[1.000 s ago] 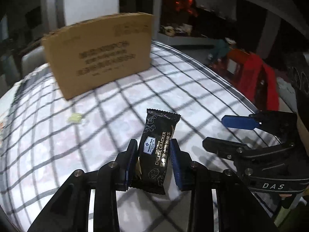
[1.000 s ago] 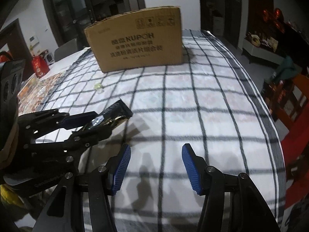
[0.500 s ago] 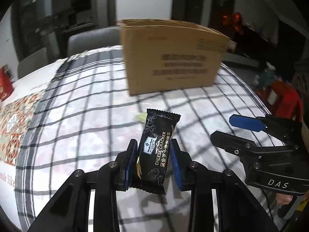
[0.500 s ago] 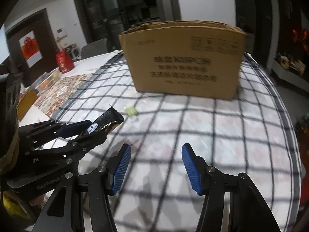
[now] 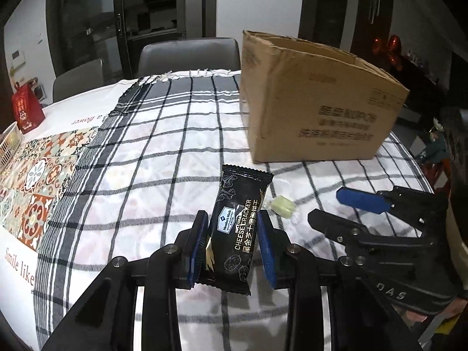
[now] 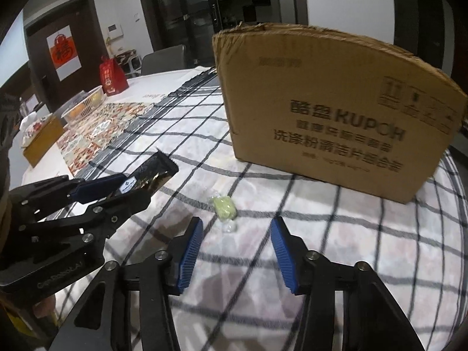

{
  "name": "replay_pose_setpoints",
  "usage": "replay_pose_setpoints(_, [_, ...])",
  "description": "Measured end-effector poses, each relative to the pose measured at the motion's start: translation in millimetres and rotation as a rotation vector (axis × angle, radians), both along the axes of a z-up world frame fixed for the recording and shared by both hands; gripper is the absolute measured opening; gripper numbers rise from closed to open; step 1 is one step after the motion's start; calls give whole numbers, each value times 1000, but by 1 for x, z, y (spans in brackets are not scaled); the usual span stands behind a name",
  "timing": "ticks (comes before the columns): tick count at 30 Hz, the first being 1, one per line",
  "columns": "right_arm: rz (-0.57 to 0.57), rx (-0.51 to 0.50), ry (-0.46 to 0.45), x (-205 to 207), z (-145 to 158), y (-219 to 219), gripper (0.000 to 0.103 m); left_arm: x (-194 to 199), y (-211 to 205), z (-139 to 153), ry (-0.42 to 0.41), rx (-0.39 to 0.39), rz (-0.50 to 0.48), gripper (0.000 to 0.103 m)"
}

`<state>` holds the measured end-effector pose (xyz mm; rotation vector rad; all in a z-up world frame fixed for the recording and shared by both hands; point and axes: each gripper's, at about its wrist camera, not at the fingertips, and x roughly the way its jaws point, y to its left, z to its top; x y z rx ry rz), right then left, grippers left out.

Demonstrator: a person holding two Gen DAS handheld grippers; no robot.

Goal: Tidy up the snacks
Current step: 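Grasp the pale green candy with the right gripper while the left gripper holds the cracker pack, then carry the cracker pack and green candy over the box with both grippers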

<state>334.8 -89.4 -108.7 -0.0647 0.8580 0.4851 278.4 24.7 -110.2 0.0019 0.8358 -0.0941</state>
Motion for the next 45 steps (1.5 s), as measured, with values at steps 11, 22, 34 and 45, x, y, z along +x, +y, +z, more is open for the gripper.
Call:
replay_pose_setpoints(11, [40,-11,33,24,-19,20,36,19,8,-12,19,-8,23,33])
replay_pose_setpoints(22, [61,-43,48,35,-27,30,24,23,11,-19,32,-17,26,33])
replay_pose_setpoints(34, [59,-54,-13,21,-10,26,21,18,8,-8,10,-28,20,33])
replay_pose_setpoints(45, [-7,14,-98,-3,40,-2,21,-1,-7,36,-75,-50,-25,33])
